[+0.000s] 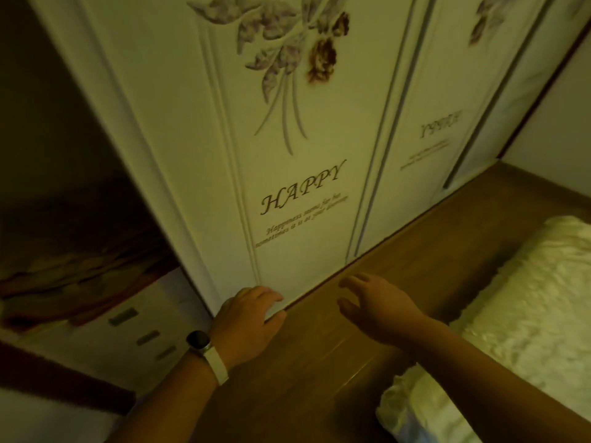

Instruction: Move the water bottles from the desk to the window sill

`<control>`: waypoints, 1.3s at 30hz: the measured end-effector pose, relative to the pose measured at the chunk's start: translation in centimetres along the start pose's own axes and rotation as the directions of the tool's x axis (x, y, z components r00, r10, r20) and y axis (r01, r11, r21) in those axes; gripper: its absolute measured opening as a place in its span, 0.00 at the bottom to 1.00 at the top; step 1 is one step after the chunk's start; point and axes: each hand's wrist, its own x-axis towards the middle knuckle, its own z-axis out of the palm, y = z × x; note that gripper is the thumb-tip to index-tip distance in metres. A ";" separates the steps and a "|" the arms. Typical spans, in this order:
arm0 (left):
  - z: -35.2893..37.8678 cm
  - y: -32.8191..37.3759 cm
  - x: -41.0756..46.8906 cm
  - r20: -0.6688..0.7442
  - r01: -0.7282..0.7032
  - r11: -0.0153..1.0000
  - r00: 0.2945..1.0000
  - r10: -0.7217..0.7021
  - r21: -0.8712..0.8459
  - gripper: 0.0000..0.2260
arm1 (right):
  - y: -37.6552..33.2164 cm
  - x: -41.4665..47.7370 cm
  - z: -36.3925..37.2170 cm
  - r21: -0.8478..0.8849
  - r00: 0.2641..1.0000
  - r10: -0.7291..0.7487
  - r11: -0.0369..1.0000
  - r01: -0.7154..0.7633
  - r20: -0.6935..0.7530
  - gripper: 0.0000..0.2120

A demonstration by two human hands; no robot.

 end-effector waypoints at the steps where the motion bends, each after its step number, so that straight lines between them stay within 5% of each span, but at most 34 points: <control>1: 0.0 0.4 1.5 0.003 -0.029 1.000 1.000 0.029 0.008 0.34 | 1.0 0.4 -0.4 0.003 0.999 0.029 1.000 -0.029 -0.013 0.23; 11: 1.2 8.3 17.3 0.092 -0.245 0.969 0.966 0.241 0.031 0.38 | 13.9 4.8 -2.7 0.053 0.959 0.278 0.960 -0.275 -0.051 0.23; 23: 1.6 22.1 37.9 0.145 -0.369 0.929 0.921 0.362 0.026 0.36 | 32.0 11.8 -12.1 0.107 0.915 0.388 0.920 -0.377 -0.112 0.22; 34: 2.9 31.4 50.5 0.234 -0.496 0.867 0.849 0.475 0.042 0.38 | 41.8 15.4 -15.8 0.188 0.842 0.524 0.846 -0.498 -0.128 0.23; 39: 5.3 34.0 58.9 0.307 -0.536 0.843 0.811 0.498 0.047 0.28 | 47.4 19.2 -16.2 0.213 0.800 0.593 0.796 -0.566 -0.092 0.23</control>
